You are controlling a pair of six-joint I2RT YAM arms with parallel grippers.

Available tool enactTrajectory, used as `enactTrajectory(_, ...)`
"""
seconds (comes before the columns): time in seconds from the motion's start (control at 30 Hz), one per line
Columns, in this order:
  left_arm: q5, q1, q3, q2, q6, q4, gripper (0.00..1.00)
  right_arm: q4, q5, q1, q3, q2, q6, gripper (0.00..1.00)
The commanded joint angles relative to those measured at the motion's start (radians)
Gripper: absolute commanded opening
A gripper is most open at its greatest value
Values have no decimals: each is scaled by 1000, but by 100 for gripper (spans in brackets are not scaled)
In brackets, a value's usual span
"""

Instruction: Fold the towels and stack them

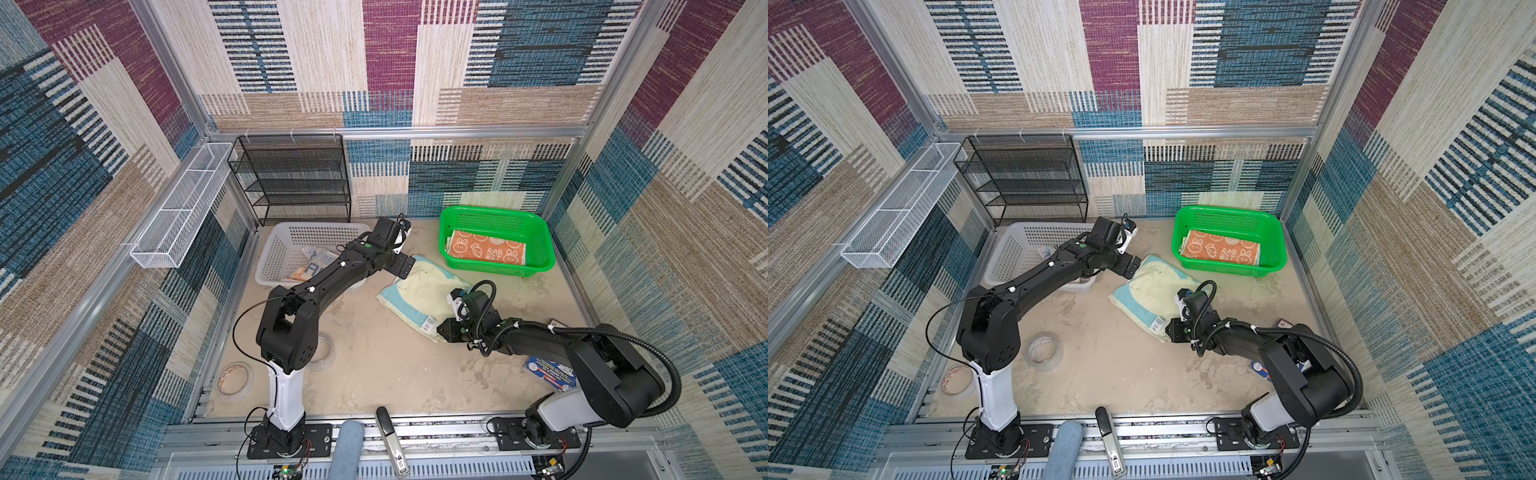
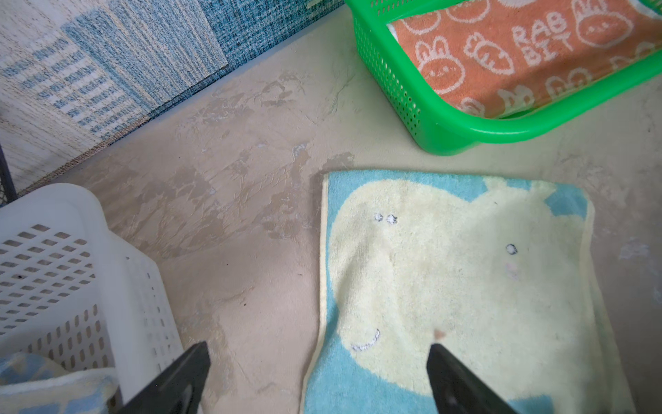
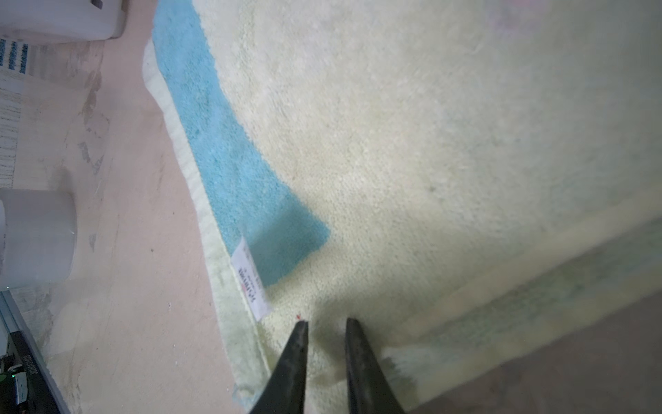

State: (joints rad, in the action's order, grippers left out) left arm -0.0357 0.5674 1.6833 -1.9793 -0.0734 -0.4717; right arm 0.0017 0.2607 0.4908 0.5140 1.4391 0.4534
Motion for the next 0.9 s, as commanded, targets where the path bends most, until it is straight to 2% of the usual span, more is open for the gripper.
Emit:
enactTrajectory(0.0, 28, 0, 50, -39, 12, -36, 99, -164, -78, -10, -37, -51, 68, 23)
enactTrajectory(0.13, 42, -1, 135, -103, 15, -75, 99, -260, -140, -37, -40, -136, 112, 21)
enactTrajectory(0.2, 42, -1, 190, -146, 16, -102, 97, -292, -159, -57, -31, -187, 123, 24)
enactTrajectory(0.37, 69, -4, 349, -272, 36, -180, 94, -284, -174, -93, 33, -257, 106, 54)
enactTrajectory(0.43, 78, -4, 407, -314, 50, -211, 92, -257, -187, -117, 58, -257, 91, 59)
enactTrajectory(0.87, 158, -8, 544, -470, 142, -262, 61, -82, -215, -331, 219, -22, -26, 60)
